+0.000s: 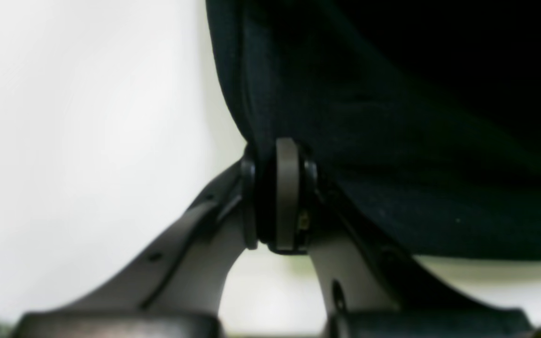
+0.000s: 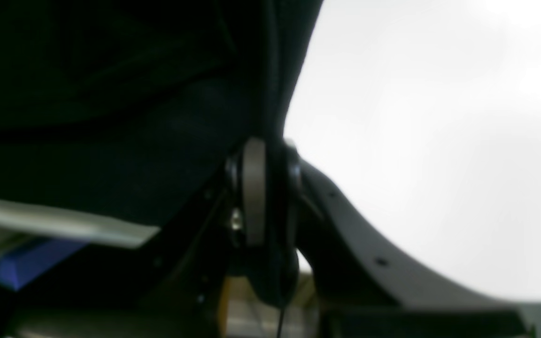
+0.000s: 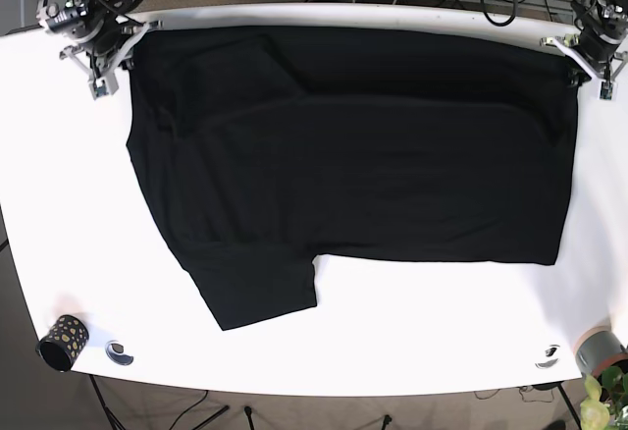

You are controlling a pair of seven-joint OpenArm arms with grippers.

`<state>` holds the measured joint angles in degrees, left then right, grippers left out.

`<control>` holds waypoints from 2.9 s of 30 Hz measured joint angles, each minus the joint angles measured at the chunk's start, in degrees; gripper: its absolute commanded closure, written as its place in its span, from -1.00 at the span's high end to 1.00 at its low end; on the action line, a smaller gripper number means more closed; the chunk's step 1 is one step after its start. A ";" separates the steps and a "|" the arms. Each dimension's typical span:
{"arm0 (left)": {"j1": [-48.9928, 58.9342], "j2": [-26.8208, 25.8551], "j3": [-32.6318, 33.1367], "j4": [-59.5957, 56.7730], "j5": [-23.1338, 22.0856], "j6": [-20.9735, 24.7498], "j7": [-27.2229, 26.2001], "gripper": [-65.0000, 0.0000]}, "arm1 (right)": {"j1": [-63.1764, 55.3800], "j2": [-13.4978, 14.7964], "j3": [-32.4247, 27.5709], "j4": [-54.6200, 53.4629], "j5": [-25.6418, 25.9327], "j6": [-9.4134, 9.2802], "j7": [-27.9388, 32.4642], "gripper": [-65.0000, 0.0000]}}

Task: Fold the T-shirt properly
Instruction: 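Pull both grippers toward the robot, folding the shirt edge over, then release and move both grippers to the shirt's folded side edges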

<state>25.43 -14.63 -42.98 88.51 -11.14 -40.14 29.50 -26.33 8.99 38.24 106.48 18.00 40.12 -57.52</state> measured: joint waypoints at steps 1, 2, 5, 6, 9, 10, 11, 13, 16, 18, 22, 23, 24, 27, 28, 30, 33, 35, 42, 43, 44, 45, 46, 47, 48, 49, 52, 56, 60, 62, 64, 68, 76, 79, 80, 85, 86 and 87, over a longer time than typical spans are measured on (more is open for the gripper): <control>0.57 0.02 -0.17 0.07 -0.02 0.00 0.09 -1.00 | -0.50 -0.44 0.04 0.11 -0.02 -0.02 0.02 -0.98; 1.11 0.04 -0.33 0.17 0.00 -0.02 0.13 -0.99 | -0.79 -0.90 0.09 0.11 -0.24 -0.02 0.00 -0.98; 1.90 0.15 -0.63 0.33 0.02 0.00 0.35 -0.98 | -1.22 -1.99 0.09 0.13 -0.92 -0.02 -0.20 -0.95; 1.95 0.15 -0.63 0.33 0.02 -0.02 0.39 -0.98 | -1.22 -2.12 0.09 0.15 -1.09 -0.02 -0.20 -0.87; 1.75 0.13 -0.63 0.33 0.02 0.00 0.48 -0.82 | -0.81 -2.38 1.20 0.35 -1.07 -0.02 -0.07 -0.37; 1.64 0.11 -0.57 0.33 0.00 0.00 0.48 -0.68 | -0.57 -2.49 1.86 0.35 -1.05 -0.02 0.07 -0.15; 1.49 0.09 -0.57 0.33 0.02 0.00 0.50 -0.49 | -0.39 -2.45 2.29 0.35 -0.98 -0.02 0.07 0.05; 1.40 0.11 -0.46 0.33 0.00 0.00 0.81 -0.06 | 0.20 -2.32 2.97 0.39 -1.11 -0.17 0.02 0.41; 1.22 0.15 -0.46 0.92 -0.02 0.00 1.68 0.51 | 1.68 -2.32 3.17 0.42 -1.29 -0.17 -0.24 0.73; 0.68 0.15 -0.46 1.92 0.07 -0.02 2.12 0.59 | 2.93 -2.29 3.04 0.42 -1.05 -0.17 -0.15 0.75; -2.21 0.15 -0.52 4.48 0.04 0.02 2.14 0.49 | 6.12 -2.03 2.95 0.46 -1.14 -0.17 -0.02 0.75; -2.99 0.13 -0.46 5.07 -0.07 0.02 1.77 0.47 | 6.82 -1.95 2.93 0.46 -1.27 -0.20 0.02 0.75; -3.69 0.13 -0.46 5.57 -0.15 0.02 1.53 0.44 | 7.69 -1.90 2.91 0.44 -1.31 -0.20 -0.04 0.75; -6.58 0.17 -0.48 6.36 0.09 -0.02 1.86 0.43 | 10.51 -1.92 2.58 0.26 -1.29 -0.17 -0.22 0.77; -7.82 0.17 -0.48 6.36 0.37 0.00 2.34 0.43 | 11.63 -1.90 2.36 0.24 -1.27 -0.17 -0.22 0.77; -10.49 0.15 -0.48 6.19 0.79 0.00 2.40 0.43 | 13.57 -1.79 0.85 0.24 -1.60 -0.24 -0.17 0.77; -14.58 0.13 -0.39 5.86 0.48 0.02 2.14 0.43 | 16.39 -1.66 -2.23 -0.17 -1.27 -0.39 -0.11 0.76; -17.25 0.13 -0.13 5.22 0.39 0.02 2.03 0.43 | 18.84 -1.18 -3.72 -2.01 -0.96 0.39 -0.22 0.75; -25.90 0.46 6.34 -2.82 8.00 0.94 2.54 0.43 | 27.41 1.68 -4.37 -12.79 -1.62 -0.20 -0.24 0.75; -27.41 0.61 6.78 -4.33 8.63 1.11 2.45 0.43 | 28.81 2.05 -4.28 -14.86 -1.60 -0.22 -0.33 0.75; -28.72 0.63 7.06 -5.66 9.01 1.25 2.14 0.43 | 30.08 2.47 -4.39 -16.70 -1.64 -0.22 -0.22 0.75; -30.01 0.57 7.04 -6.97 9.18 1.27 1.77 0.43 | 31.36 2.82 -4.39 -18.53 -1.44 -0.17 0.00 0.75; -31.04 0.50 7.02 -8.17 9.27 1.51 1.68 0.43 | 32.48 3.28 -4.44 -20.31 -1.38 -0.17 0.00 0.75; -32.41 0.24 6.93 -10.14 9.22 1.57 1.60 0.43 | 34.23 3.98 -4.48 -23.12 -1.33 -0.20 -0.04 0.75; -33.53 0.13 6.88 -11.43 9.49 1.75 1.40 0.43 | 35.65 4.26 -4.52 -24.96 -1.68 -0.17 0.00 0.75; -34.27 0.04 6.73 -12.70 9.49 1.75 1.33 0.43 | 36.68 4.74 -4.35 -26.84 -1.29 -0.13 0.24 0.75; -36.87 -0.02 6.62 -16.85 9.90 2.21 1.46 0.43 | 40.76 6.25 -4.59 -33.48 -1.90 -0.44 1.27 0.75; -39.30 0.33 6.82 -20.92 9.75 4.74 0.07 0.43 | 45.35 9.16 -10.95 -42.73 -2.01 -0.66 6.69 0.75; -40.09 0.11 6.88 -22.95 9.68 7.21 -3.63 0.43 | 49.57 9.88 -15.47 -50.31 -1.53 -0.57 12.68 0.75; -40.02 -0.02 6.88 -23.80 9.77 7.37 -3.52 0.43 | 51.52 10.08 -17.11 -54.42 -1.29 -0.50 15.98 0.75; -39.78 0.02 6.84 -24.02 9.92 7.43 -3.34 0.43 | 53.16 10.36 -18.43 -57.83 -1.55 -0.42 18.99 0.75; -39.74 0.20 6.84 -24.04 9.84 7.39 -3.41 0.43 | 56.24 11.67 -22.80 -66.45 -1.51 -0.52 25.88 0.75; -39.56 0.09 6.88 -24.04 9.84 7.39 -3.39 0.44 | 57.31 11.54 -28.96 -74.44 -0.90 -0.57 37.62 0.75; -39.58 0.02 6.88 -24.09 9.86 7.39 -3.37 0.44 | 57.53 10.56 -29.59 -74.44 -0.85 -0.70 37.86 0.74; -39.69 -0.02 6.88 -24.20 9.84 7.39 -3.41 0.44 | 57.53 10.05 -29.70 -74.44 -0.85 -0.70 38.05 0.72; -41.16 -0.72 6.95 -28.89 9.79 9.55 -3.48 0.46 | 57.66 8.00 -29.73 -74.38 -0.68 -0.46 38.12 0.22; -41.77 -1.05 7.02 -30.29 9.97 10.71 -3.26 0.46 | 57.66 7.69 -29.73 -74.40 -0.74 -0.48 38.10 0.10; -42.40 -1.42 7.13 -31.71 9.92 12.02 -3.19 0.46 | 57.66 7.48 -29.73 -74.40 -0.85 -0.46 37.90 -0.09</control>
<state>-16.97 -16.05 -35.86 56.80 -1.21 -28.12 26.30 31.33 16.47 8.51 32.08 17.15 39.66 -19.62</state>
